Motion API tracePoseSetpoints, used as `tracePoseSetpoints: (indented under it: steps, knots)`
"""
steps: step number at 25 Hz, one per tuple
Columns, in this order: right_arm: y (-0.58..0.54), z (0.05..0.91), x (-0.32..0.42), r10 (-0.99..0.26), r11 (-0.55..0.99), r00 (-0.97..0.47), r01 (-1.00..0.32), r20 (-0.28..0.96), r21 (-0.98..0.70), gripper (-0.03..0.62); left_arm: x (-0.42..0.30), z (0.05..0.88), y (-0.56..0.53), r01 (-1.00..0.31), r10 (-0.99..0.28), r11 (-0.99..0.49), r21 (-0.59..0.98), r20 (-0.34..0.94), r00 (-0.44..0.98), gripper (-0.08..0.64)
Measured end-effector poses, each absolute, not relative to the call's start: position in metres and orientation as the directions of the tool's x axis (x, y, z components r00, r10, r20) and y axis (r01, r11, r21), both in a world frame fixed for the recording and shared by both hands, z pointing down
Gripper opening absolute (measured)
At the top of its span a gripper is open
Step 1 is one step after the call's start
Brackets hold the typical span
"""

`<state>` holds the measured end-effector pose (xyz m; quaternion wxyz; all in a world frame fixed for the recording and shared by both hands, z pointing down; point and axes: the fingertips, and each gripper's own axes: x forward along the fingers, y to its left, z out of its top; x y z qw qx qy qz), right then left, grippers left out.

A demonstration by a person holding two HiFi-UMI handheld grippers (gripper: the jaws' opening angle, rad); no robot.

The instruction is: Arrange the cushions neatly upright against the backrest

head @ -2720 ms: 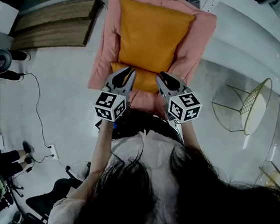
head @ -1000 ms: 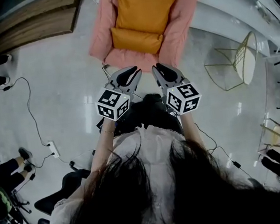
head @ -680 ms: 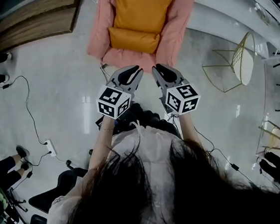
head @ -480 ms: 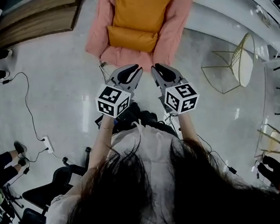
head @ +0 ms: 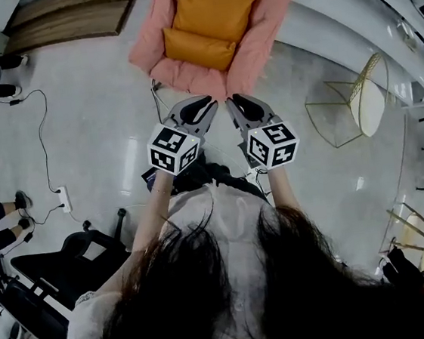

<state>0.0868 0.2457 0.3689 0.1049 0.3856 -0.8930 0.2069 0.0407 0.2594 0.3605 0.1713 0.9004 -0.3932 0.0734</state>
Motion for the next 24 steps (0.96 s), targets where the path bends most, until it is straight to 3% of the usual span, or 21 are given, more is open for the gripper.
tracePoseSetpoints:
  steps: [24]
  knots:
    - [0.268,0.368,0.099,-0.623,0.649,-0.711,-0.702,0.325,-0.294,0.075,0.051,0.354,0.28,-0.766,-0.715,-0.611,0.201,0.276,0.643,0.06]
